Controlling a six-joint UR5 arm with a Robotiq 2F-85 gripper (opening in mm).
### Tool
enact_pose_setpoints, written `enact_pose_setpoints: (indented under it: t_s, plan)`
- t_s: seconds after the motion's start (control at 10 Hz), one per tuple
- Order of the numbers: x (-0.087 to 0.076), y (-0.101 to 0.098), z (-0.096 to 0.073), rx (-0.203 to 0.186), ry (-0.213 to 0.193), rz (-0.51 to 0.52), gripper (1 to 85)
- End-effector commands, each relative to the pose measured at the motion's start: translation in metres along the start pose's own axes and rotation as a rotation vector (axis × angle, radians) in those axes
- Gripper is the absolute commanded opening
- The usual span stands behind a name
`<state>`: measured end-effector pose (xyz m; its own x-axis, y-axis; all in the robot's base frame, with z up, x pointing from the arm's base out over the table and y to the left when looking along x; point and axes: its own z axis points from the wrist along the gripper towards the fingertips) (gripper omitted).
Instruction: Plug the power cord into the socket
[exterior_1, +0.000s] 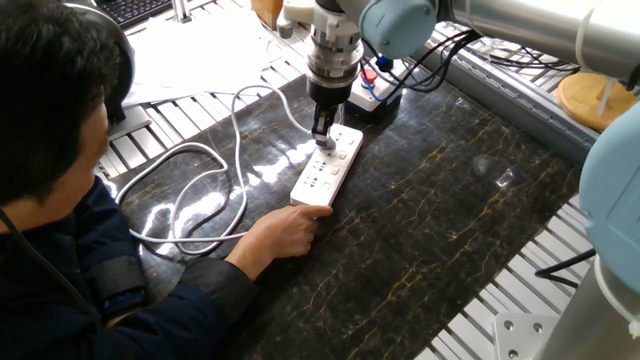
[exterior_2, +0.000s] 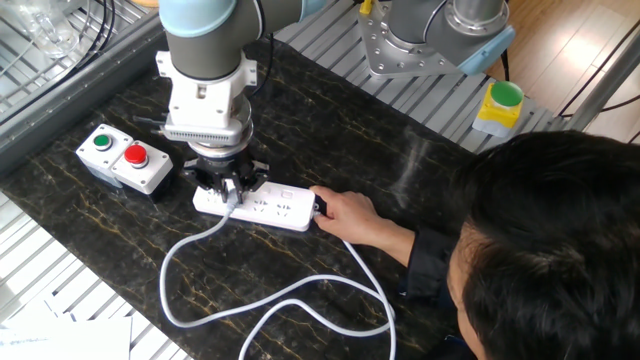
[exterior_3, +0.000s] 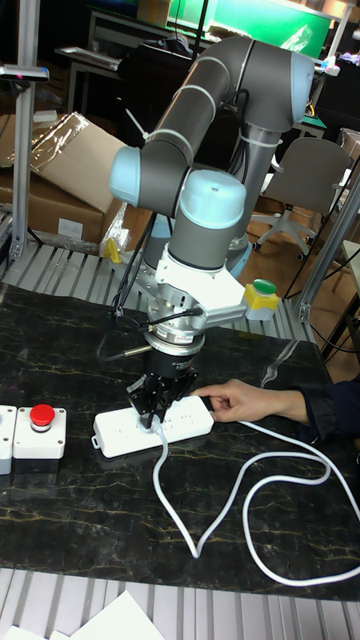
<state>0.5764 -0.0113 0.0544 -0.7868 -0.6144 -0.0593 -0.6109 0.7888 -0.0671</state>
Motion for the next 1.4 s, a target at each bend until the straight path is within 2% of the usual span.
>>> enact_pose_setpoints:
  t_s: [0.0,0.3,0.5,0.7,0.9,1.1,1.3]
  plan:
    - [0.003,0.0,-0.003,-0.02,0.0,-0.016,31.0]
    - [-0.001,0.003,-0.003,-0.033,-0.01,-0.021,45.3]
    - [-0.001,0.005,-0.003,-0.043,-0.014,-0.008,45.7]
    - [-0.006,0.011,0.0,-0.068,-0.032,0.031,40.3]
    - [-0.006,0.011,0.001,-0.065,-0.033,0.05,38.7]
    - [-0.008,0.016,0.0,-0.087,-0.037,0.077,35.3]
    - [-0.007,0.015,0.0,-0.084,-0.036,0.081,27.0]
